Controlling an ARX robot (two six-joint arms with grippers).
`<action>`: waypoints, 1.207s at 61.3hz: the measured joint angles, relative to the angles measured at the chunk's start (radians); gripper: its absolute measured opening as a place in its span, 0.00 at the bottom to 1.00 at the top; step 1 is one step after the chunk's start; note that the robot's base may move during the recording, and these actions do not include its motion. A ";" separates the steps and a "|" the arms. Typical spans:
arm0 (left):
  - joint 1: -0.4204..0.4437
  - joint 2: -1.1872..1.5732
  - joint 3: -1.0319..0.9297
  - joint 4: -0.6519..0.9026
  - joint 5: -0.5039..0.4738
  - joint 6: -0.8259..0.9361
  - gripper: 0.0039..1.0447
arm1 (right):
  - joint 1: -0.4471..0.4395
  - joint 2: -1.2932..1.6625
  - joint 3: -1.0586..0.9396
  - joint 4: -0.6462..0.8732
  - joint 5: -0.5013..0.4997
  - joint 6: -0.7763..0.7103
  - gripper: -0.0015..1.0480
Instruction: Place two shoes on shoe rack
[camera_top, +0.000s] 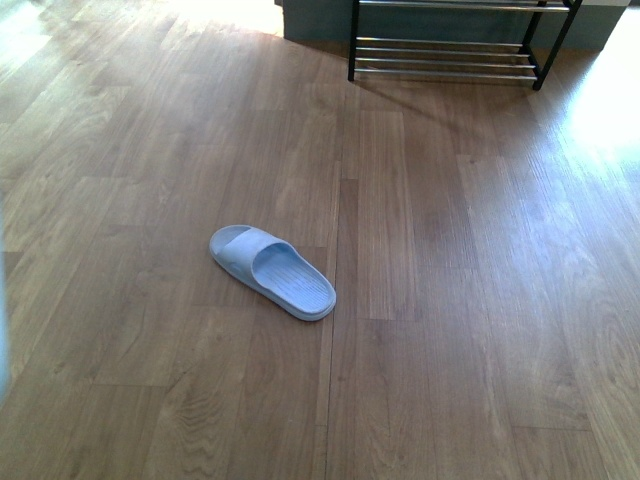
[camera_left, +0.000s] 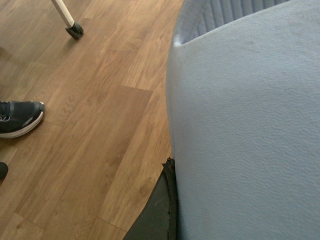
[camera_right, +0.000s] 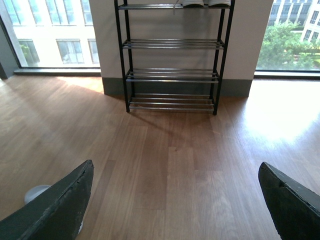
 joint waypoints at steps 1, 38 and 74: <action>0.003 -0.043 -0.022 -0.021 -0.015 0.005 0.02 | 0.000 0.000 0.000 0.000 0.000 0.000 0.91; -0.061 -1.452 -0.219 -0.949 -0.217 -0.055 0.02 | 0.000 -0.001 0.000 0.000 0.002 0.000 0.91; -0.061 -1.452 -0.219 -0.949 -0.215 -0.056 0.02 | 0.000 -0.001 0.000 0.000 0.003 0.000 0.91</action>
